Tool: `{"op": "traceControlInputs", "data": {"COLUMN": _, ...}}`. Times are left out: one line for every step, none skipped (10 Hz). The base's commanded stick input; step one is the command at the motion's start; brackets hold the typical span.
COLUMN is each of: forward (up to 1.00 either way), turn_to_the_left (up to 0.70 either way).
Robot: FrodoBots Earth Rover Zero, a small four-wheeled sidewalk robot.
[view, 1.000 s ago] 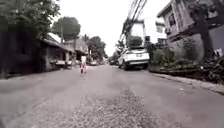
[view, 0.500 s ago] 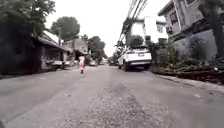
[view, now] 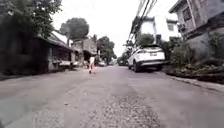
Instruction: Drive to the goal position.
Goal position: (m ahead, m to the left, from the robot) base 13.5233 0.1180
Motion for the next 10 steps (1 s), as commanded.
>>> {"op": "traceControlInputs", "data": {"forward": 1.00, "turn_to_the_left": 0.00}}
{"op": "traceControlInputs", "data": {"forward": 1.00, "turn_to_the_left": 0.00}}
{"op": "traceControlInputs", "data": {"forward": 1.00, "turn_to_the_left": 0.00}}
{"op": "traceControlInputs", "data": {"forward": 1.00, "turn_to_the_left": 0.00}}
{"op": "traceControlInputs", "data": {"forward": 1.00, "turn_to_the_left": 0.00}}
{"op": "traceControlInputs", "data": {"forward": 1.00, "turn_to_the_left": 0.00}}
{"op": "traceControlInputs", "data": {"forward": 1.00, "turn_to_the_left": 0.00}}
{"op": "traceControlInputs", "data": {"forward": 1.00, "turn_to_the_left": 0.00}}
{"op": "traceControlInputs", "data": {"forward": 1.00, "turn_to_the_left": 0.00}}
{"op": "traceControlInputs", "data": {"forward": 1.00, "turn_to_the_left": 0.00}}
